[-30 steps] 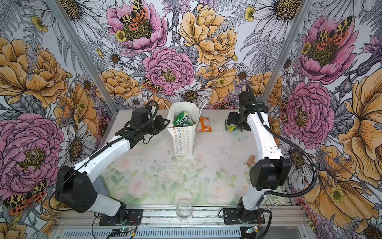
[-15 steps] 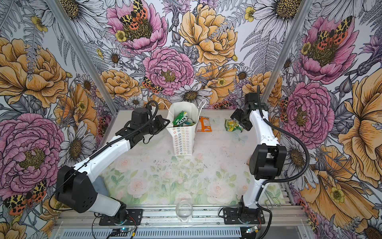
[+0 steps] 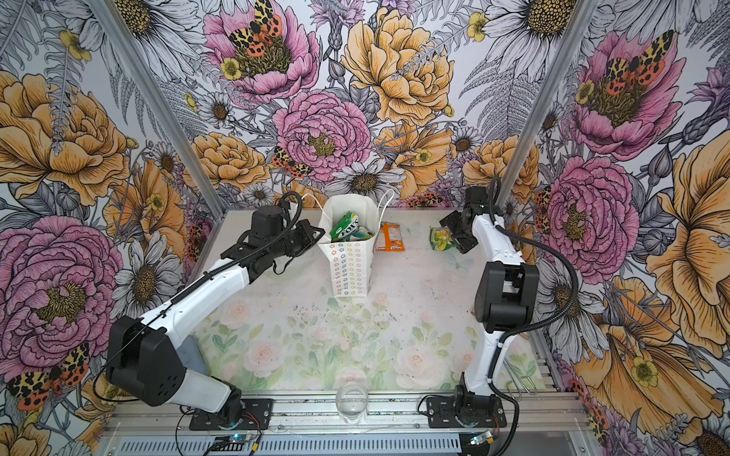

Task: Place the snacks into the paper bag
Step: 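Lower the right gripper and close it on the green Fox's Spring Tea packet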

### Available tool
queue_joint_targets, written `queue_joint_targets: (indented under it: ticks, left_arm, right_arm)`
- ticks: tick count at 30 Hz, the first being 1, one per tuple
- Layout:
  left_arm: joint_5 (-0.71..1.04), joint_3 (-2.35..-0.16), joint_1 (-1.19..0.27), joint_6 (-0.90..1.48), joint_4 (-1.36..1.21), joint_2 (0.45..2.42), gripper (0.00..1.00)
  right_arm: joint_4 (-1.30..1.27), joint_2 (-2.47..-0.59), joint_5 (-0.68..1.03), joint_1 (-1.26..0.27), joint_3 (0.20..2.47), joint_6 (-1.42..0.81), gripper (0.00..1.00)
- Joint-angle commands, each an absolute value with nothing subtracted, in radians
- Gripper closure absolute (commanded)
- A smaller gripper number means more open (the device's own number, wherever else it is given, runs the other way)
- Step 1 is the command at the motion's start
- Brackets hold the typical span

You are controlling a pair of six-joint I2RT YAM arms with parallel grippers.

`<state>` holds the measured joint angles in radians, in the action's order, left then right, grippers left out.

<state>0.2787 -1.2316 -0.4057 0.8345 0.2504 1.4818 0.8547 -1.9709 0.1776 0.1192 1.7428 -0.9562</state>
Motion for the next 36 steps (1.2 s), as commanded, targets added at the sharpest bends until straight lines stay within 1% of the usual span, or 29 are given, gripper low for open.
queue_joint_targets:
  ticks: [1, 10, 17, 36]
  left_arm:
    - [0.295, -1.238, -0.410, 0.822, 0.213, 1.477, 0.95]
    - [0.298, -1.240, -0.403, 0.821, 0.218, 1.477, 0.95]
    - [0.301, -1.238, -0.396, 0.821, 0.221, 1.476, 0.95]
    - [0.304, -1.241, -0.387, 0.821, 0.222, 1.481, 0.95]
  right_arm:
    - [0.805, -1.986, 0.138, 0.123, 1.733, -1.017, 0.14]
    - [0.762, -2.059, 0.126, 0.123, 1.753, -1.091, 0.13]
    - [0.751, -2.109, 0.139, 0.123, 1.778, -1.097, 0.13]
    - [0.752, -2.237, 0.101, 0.136, 1.863, -1.120, 0.14]
